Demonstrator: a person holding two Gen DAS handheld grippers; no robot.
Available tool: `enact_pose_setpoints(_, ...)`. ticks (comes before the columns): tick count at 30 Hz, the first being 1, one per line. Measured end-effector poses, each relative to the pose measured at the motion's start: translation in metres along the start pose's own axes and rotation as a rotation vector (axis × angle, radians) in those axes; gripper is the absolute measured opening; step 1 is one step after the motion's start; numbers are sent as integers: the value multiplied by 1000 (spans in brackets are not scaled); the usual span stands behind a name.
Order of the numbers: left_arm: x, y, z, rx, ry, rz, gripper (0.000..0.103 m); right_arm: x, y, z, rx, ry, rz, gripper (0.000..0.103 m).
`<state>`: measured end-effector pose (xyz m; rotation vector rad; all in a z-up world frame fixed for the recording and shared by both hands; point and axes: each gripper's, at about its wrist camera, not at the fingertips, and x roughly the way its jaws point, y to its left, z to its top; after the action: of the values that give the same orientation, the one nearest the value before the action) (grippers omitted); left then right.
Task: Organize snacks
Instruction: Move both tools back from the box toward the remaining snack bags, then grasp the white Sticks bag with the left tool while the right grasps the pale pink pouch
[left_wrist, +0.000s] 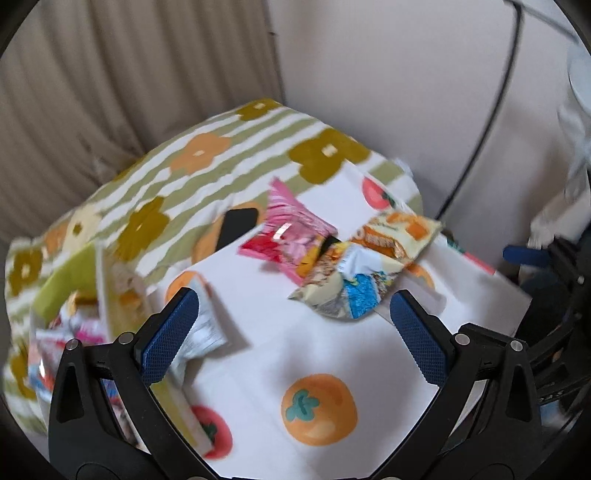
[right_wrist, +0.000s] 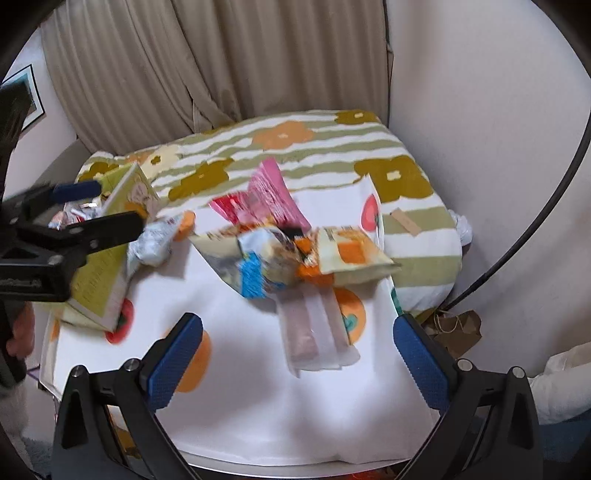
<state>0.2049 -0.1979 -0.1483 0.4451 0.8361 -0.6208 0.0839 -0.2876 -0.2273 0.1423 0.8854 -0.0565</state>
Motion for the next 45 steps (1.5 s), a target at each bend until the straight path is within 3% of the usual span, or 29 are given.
enact_pose_setpoints(8, 55, -59, 2, 364, 24, 28, 103, 35, -9, -21, -59, 34, 21, 103)
enact_pose_setpoints(13, 84, -75, 8, 461, 62, 25, 103, 53, -7, -30, -90, 35, 26, 103)
enact_pose_setpoints(24, 131, -77, 12, 418, 127, -52, 102, 87, 1, -29, -142, 64, 14, 103)
enact_pose_setpoints(29, 144, -73, 10, 394, 173, -65, 75, 103, 1, -26, -141, 85, 14, 103)
enact_pose_setpoints(33, 143, -68, 8, 370, 188, -85, 67, 110, 2, -24, -158, 100, -8, 102)
enact_pose_setpoints(39, 139, -59, 4, 325, 208, -90, 61, 121, 2, -22, -175, 134, -32, 94)
enact_pose_setpoints(45, 132, -53, -4, 288, 217, -88, 61, 130, 5, -21, -190, 179, -28, 75)
